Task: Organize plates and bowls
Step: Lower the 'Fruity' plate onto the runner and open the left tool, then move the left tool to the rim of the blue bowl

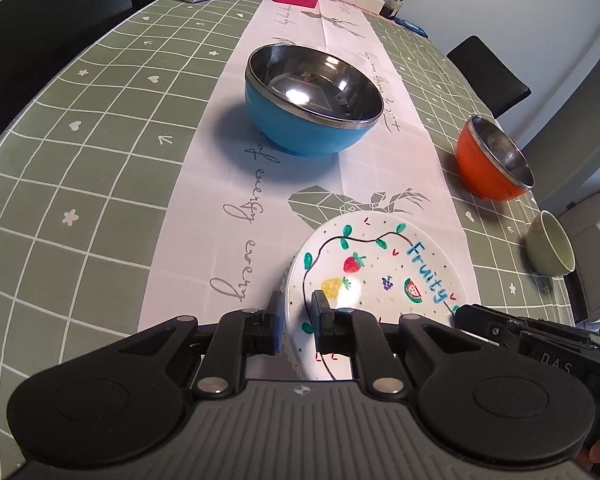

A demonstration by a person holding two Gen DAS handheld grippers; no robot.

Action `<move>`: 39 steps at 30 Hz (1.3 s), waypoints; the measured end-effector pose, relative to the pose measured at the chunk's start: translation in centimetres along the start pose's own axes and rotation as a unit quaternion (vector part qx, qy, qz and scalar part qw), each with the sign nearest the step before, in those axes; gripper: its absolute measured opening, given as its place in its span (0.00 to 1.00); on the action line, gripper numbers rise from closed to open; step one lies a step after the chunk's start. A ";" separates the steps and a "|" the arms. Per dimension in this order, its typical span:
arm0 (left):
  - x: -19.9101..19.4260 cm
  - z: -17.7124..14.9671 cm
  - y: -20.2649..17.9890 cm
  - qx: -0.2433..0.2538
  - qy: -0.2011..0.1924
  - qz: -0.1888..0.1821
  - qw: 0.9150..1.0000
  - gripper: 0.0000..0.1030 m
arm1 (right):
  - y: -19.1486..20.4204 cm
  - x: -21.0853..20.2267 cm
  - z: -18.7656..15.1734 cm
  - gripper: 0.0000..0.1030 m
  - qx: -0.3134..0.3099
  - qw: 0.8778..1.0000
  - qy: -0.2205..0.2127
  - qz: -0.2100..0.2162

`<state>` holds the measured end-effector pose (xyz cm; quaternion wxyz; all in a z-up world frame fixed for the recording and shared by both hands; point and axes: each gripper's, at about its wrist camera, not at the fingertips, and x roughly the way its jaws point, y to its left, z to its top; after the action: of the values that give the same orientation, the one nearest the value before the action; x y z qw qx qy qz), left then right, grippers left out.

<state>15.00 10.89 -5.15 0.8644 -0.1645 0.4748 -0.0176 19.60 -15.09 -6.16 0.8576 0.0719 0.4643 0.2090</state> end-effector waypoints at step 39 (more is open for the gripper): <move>-0.9 4.2 0.6 0.005 -0.102 -0.006 0.995 0.58 | -3.5 -0.4 3.3 0.42 0.116 0.992 -0.028 0.029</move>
<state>17.88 12.79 -2.49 0.9092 -0.1637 0.3827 -0.0086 23.18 -18.18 -5.15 0.8498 0.1900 0.4589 0.1765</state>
